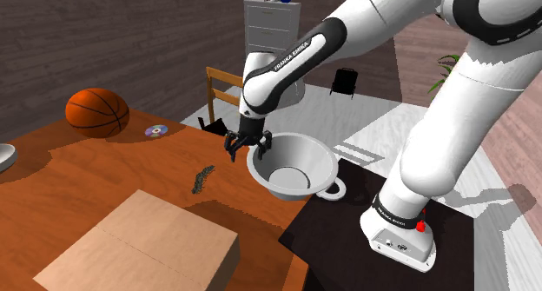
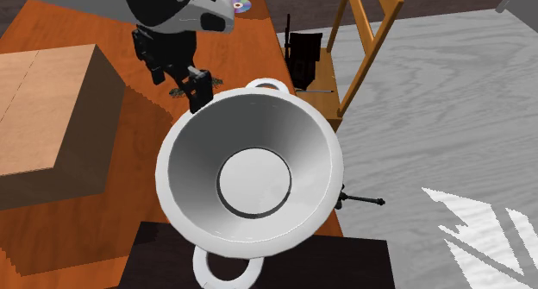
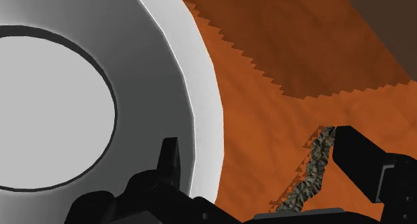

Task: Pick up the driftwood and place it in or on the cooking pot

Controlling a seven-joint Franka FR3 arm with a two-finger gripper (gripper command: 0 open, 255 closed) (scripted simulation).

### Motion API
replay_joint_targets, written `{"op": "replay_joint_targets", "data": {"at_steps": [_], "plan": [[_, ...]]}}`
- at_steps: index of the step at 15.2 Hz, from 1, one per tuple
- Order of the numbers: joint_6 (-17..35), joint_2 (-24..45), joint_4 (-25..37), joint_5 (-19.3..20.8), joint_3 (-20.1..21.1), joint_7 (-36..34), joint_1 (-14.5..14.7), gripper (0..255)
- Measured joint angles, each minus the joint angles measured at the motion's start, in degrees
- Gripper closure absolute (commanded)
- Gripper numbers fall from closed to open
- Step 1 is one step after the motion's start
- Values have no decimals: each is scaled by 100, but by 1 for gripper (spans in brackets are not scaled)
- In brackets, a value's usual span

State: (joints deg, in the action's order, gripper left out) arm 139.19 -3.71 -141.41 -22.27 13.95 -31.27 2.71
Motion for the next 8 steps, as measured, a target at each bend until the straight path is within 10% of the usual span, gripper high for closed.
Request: {"op": "replay_joint_targets", "data": {"at_steps": [8], "plan": [[1236, 1745, 1105, -221, 20, -886, 119, 0]]}}
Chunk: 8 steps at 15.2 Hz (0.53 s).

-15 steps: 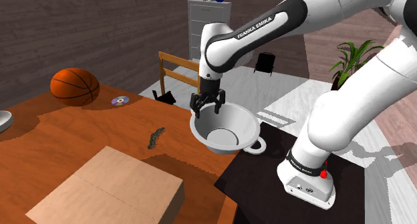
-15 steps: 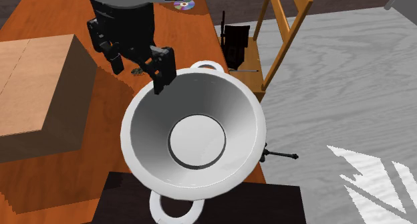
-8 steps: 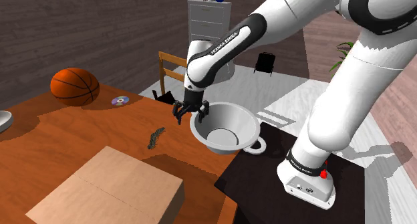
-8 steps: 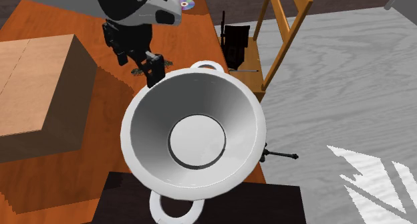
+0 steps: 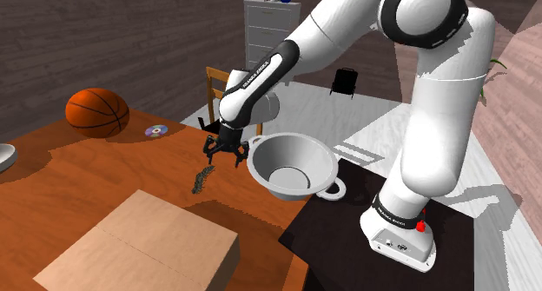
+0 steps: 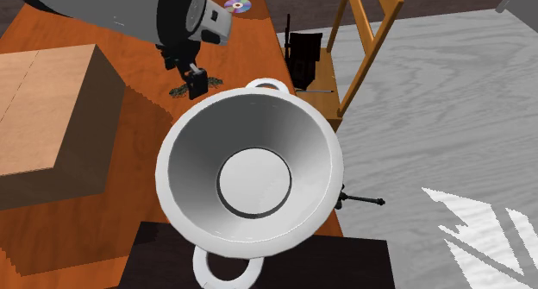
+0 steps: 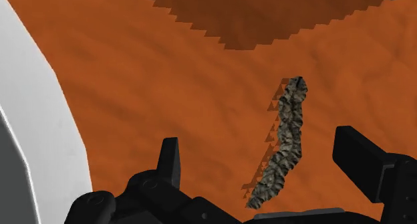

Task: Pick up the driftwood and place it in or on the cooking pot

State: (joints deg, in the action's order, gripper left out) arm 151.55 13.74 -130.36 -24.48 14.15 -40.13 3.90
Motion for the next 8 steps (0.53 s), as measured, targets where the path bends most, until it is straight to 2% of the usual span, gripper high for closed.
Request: {"op": "replay_joint_targets", "data": {"at_steps": [5, 8], "plan": [[556, 1013, 816, -154, -94, -443, 90, 0], [718, 1621, 1486, -178, -213, -788, 203, 0]]}}
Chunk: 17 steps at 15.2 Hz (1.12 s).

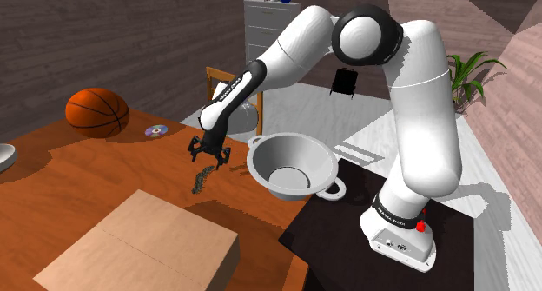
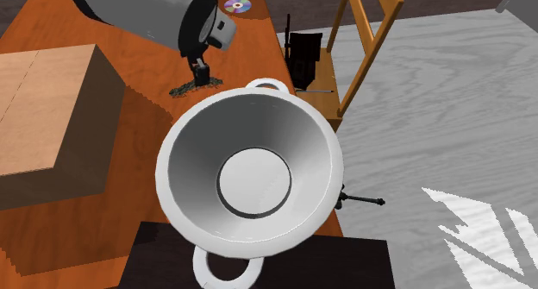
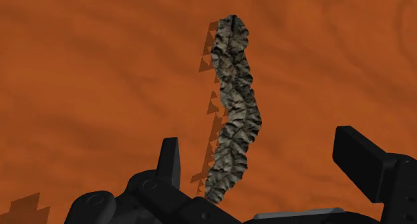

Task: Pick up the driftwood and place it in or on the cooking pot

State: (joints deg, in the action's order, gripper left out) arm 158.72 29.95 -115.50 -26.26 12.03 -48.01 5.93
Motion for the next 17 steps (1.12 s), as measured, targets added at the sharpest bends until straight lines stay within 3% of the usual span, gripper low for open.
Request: {"op": "replay_joint_targets", "data": {"at_steps": [8, 15, 16, 17], "plan": [[350, 765, 516, -27, -9, -79, 126, 0], [365, 832, 572, -20, -14, -79, 134, 0], [365, 832, 572, -20, -14, -79, 134, 255], [365, 832, 572, -20, -14, -79, 134, 255]]}}
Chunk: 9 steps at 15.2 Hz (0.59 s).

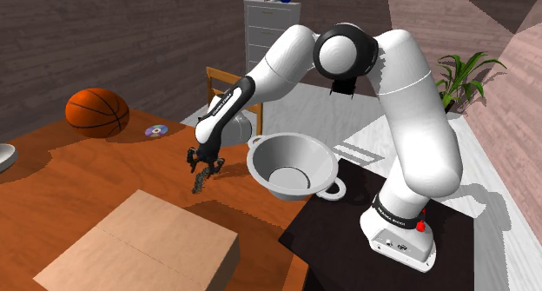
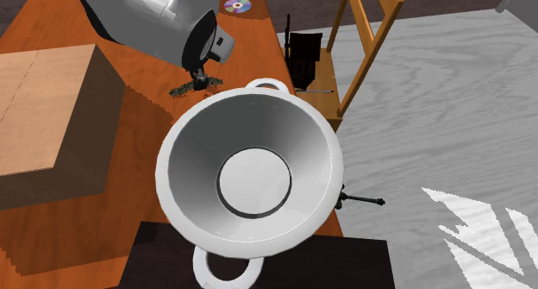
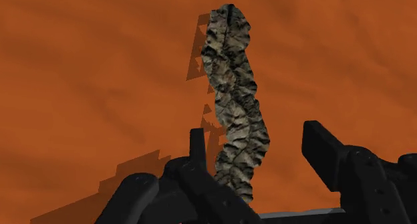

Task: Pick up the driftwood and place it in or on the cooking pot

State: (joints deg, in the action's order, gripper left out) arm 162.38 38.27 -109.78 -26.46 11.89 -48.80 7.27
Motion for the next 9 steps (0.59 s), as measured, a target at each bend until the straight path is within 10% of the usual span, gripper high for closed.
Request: {"op": "replay_joint_targets", "data": {"at_steps": [8, 9], "plan": [[0, 0, 0, 0, 0, 0, 0, 255], [0, 0, 0, 0, 0, 0, 0, 0]]}}
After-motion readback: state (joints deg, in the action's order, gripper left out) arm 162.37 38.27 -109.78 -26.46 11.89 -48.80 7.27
